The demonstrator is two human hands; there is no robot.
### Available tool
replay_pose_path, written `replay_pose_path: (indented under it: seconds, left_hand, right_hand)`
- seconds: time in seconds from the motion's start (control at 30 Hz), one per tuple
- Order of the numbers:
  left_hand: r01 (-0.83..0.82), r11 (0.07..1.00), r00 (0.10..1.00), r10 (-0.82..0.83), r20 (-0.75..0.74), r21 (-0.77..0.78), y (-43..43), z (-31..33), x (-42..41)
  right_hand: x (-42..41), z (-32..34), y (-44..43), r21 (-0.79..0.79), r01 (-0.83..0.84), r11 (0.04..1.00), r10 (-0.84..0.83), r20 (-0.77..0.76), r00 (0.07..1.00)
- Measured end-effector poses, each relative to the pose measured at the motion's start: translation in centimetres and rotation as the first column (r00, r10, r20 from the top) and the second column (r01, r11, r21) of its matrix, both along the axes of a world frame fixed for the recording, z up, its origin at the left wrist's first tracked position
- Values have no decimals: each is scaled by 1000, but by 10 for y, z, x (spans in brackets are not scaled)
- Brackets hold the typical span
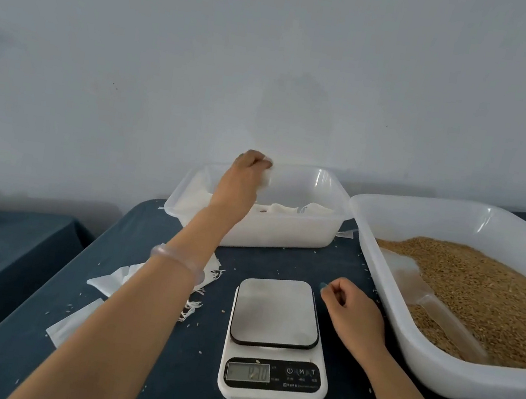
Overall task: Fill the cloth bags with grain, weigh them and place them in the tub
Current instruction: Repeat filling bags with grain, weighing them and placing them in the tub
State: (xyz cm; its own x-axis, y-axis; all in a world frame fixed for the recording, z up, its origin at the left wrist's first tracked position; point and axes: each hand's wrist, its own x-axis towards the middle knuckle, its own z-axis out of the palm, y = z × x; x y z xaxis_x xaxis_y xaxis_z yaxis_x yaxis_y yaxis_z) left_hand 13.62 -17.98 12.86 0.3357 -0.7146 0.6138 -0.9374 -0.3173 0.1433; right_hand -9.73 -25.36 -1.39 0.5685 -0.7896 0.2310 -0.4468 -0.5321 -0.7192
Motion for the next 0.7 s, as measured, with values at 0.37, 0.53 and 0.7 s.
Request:
replay_pose_path:
  seconds: [0.37, 0.53, 0.7]
  left_hand:
    - [-92, 862, 942, -86, 324, 498, 0, -30, 22]
    - [-121, 906, 889, -83, 449, 406, 8, -32, 23]
    - [-13, 987, 959, -34, 280, 162, 39, -31, 15]
  right_hand:
    - [0, -1, 1, -10, -8, 1000, 8, -14, 1000]
    - [0, 2, 2, 2, -10, 1000, 10, -15, 1000]
    - [0, 1, 1, 16, -3, 1000, 3, 4, 1000]
